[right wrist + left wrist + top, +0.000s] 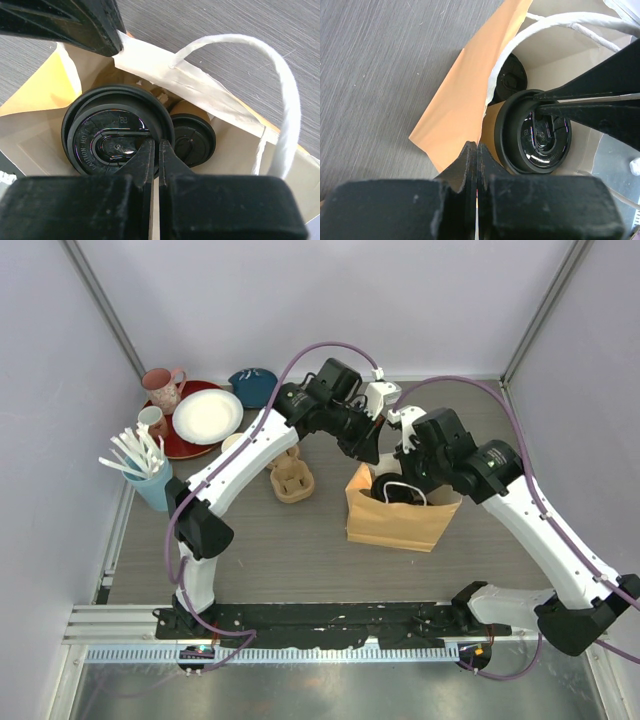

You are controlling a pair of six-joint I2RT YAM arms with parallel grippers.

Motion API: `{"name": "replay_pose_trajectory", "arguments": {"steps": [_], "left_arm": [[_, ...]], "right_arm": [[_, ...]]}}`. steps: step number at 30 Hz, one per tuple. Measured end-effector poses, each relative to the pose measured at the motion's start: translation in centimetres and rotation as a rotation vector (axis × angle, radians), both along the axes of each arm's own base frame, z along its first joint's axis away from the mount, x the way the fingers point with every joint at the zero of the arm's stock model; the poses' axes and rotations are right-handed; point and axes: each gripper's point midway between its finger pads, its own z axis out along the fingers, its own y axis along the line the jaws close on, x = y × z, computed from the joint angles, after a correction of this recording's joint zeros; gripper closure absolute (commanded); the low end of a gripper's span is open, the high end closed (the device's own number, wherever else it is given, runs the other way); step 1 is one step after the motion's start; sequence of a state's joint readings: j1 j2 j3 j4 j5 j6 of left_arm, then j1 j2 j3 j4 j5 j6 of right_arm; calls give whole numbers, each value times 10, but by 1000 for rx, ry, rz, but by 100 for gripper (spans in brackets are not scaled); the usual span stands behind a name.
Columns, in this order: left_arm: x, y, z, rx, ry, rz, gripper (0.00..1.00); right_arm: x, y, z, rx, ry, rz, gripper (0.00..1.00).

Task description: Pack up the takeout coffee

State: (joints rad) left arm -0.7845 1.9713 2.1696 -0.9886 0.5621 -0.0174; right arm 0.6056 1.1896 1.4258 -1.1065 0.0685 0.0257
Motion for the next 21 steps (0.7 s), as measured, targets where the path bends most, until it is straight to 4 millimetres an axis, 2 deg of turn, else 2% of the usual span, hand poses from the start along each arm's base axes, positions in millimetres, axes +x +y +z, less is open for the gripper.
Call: {"name": "replay_pose_trajectory", "arguments": {"steps": [6, 11, 15, 21], "left_arm": [[3, 1, -1, 7, -30, -11, 100], [4, 1, 0, 6, -59, -22, 100], [5, 2, 0, 9, -63, -25, 100], [2, 0, 1, 2, -41, -19, 100]], "right_arm": [[-1, -4, 1, -6, -10, -20, 99], [-13, -21, 16, -8, -49, -58, 99], [-16, -27, 25, 1, -73, -78, 99], [-10, -19, 18, -1, -46, -70, 99]]}}
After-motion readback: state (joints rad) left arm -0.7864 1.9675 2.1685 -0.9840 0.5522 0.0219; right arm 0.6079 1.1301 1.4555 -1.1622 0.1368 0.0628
